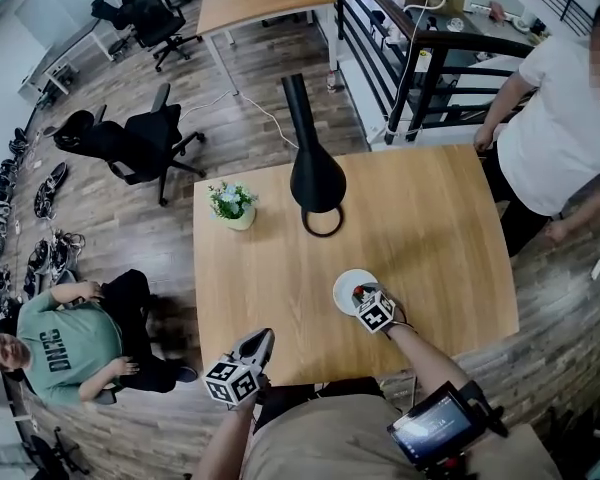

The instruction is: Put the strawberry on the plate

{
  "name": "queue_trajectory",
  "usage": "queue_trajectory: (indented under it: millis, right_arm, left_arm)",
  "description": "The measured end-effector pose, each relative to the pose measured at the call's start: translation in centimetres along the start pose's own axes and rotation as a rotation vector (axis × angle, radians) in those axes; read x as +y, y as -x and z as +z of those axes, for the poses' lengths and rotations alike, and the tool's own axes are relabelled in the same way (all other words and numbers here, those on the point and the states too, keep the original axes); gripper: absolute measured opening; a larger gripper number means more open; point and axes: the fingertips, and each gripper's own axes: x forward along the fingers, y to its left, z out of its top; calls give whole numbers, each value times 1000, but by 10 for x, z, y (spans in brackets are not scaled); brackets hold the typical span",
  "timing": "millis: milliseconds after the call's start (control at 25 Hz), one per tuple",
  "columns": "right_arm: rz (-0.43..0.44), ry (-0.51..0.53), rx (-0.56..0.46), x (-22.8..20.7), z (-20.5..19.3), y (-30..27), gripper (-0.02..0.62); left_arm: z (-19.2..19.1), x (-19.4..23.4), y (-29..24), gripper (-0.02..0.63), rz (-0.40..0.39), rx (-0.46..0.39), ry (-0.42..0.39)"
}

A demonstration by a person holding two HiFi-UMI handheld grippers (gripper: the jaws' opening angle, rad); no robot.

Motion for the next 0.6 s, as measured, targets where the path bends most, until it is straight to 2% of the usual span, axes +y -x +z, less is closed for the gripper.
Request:
queue_trajectory:
  millis: [360, 600]
  right_arm:
    - [-33, 62, 98, -1, -16, -31, 121]
    - [-75, 58, 89, -8, -19, -38, 121]
  left_arm:
    - [-13, 7, 22, 3, 47, -9, 50]
    - [-25, 8, 28, 3, 61, -2, 67]
